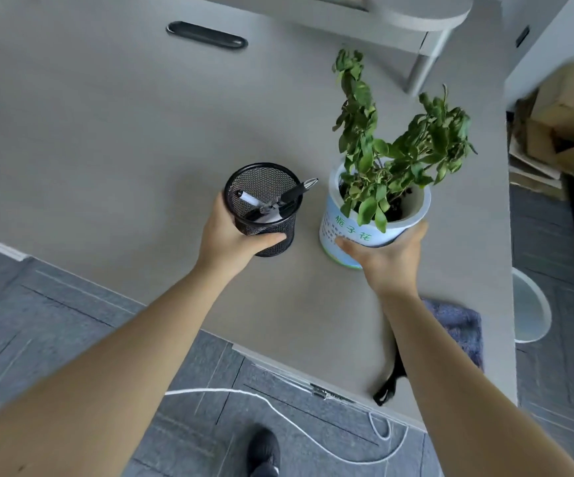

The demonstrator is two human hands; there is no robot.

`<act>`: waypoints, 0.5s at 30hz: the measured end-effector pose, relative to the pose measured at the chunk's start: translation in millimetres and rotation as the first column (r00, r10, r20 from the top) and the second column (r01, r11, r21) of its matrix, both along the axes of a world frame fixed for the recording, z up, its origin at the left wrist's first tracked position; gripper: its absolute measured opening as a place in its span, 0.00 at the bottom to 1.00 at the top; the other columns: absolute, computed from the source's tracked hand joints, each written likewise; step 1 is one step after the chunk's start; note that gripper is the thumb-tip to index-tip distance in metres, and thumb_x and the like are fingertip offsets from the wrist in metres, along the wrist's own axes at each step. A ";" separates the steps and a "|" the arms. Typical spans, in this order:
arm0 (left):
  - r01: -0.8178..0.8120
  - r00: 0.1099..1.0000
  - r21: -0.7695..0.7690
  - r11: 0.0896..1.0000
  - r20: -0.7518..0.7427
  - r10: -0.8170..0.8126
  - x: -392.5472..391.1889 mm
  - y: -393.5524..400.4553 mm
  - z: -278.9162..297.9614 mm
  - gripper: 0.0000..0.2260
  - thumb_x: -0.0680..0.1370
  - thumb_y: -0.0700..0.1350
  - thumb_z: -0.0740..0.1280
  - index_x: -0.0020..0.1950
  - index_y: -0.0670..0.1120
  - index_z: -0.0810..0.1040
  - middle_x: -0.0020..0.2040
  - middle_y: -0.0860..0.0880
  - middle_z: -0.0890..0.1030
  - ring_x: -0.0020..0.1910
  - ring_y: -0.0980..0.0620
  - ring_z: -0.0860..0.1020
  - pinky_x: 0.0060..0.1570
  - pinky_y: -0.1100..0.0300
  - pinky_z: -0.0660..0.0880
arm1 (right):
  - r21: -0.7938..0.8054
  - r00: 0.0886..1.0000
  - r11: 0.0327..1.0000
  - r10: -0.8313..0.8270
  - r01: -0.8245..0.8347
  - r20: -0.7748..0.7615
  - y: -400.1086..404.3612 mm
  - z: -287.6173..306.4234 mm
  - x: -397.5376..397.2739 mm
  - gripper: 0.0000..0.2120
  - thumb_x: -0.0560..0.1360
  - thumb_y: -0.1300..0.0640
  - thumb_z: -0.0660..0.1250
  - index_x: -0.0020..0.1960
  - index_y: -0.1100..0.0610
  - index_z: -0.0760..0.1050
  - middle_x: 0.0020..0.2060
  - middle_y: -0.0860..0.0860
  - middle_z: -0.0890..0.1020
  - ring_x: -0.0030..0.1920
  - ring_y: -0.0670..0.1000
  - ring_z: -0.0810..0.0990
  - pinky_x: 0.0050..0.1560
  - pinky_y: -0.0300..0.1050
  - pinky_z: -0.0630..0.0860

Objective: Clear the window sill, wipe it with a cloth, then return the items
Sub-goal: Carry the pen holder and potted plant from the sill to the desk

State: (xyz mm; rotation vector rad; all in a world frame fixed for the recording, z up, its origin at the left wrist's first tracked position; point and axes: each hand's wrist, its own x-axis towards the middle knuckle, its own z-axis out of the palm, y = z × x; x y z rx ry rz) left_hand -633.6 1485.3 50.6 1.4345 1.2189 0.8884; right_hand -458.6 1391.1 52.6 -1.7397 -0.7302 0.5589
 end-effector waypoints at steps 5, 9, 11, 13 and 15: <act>0.091 0.995 -0.011 0.996 0.029 -0.091 -0.1 -2.4 -6.8 0.32 0.53 0.46 0.77 0.57 0.50 0.73 0.57 0.42 0.80 0.58 0.45 0.79 0.63 0.42 0.72 | -0.049 0.998 0.997 0.060 -0.060 0.000 -6.8 6.2 1.0 0.47 0.55 0.58 0.80 0.67 0.59 0.59 0.64 0.52 0.70 0.65 0.50 0.70 0.67 0.46 0.69; -0.046 0.992 0.015 0.999 -0.119 0.047 5.3 -30.3 7.3 0.16 0.62 0.40 0.76 0.47 0.47 0.77 0.48 0.47 0.78 0.48 0.50 0.76 0.46 0.71 0.72 | -0.247 0.993 0.967 0.091 -0.071 0.071 -34.5 15.7 9.2 0.44 0.64 0.54 0.76 0.73 0.58 0.56 0.72 0.55 0.63 0.73 0.54 0.59 0.74 0.53 0.58; -0.152 0.941 0.075 0.986 -0.295 0.167 9.6 -50.6 10.9 0.19 0.66 0.42 0.73 0.54 0.37 0.77 0.52 0.41 0.79 0.51 0.45 0.76 0.46 0.67 0.69 | -0.350 0.986 0.936 0.076 -0.019 0.150 -56.6 21.6 18.7 0.35 0.69 0.53 0.71 0.72 0.57 0.60 0.71 0.55 0.65 0.73 0.55 0.60 0.73 0.52 0.57; -0.166 0.923 0.042 0.985 -0.345 0.170 18.0 -72.3 13.7 0.23 0.69 0.42 0.71 0.61 0.36 0.72 0.61 0.37 0.76 0.60 0.41 0.74 0.59 0.57 0.69 | -0.430 0.973 0.903 0.081 0.021 0.218 -80.3 27.8 28.9 0.28 0.72 0.53 0.68 0.69 0.56 0.65 0.70 0.54 0.66 0.72 0.56 0.61 0.70 0.52 0.56; -0.146 0.921 0.006 0.989 -0.365 0.138 31.8 -96.8 17.7 0.22 0.71 0.41 0.69 0.63 0.37 0.71 0.64 0.36 0.73 0.63 0.41 0.72 0.62 0.54 0.67 | -0.480 0.967 0.876 0.075 0.052 0.243 -105.6 30.6 40.3 0.25 0.73 0.54 0.66 0.68 0.56 0.67 0.70 0.54 0.67 0.71 0.57 0.61 0.69 0.52 0.57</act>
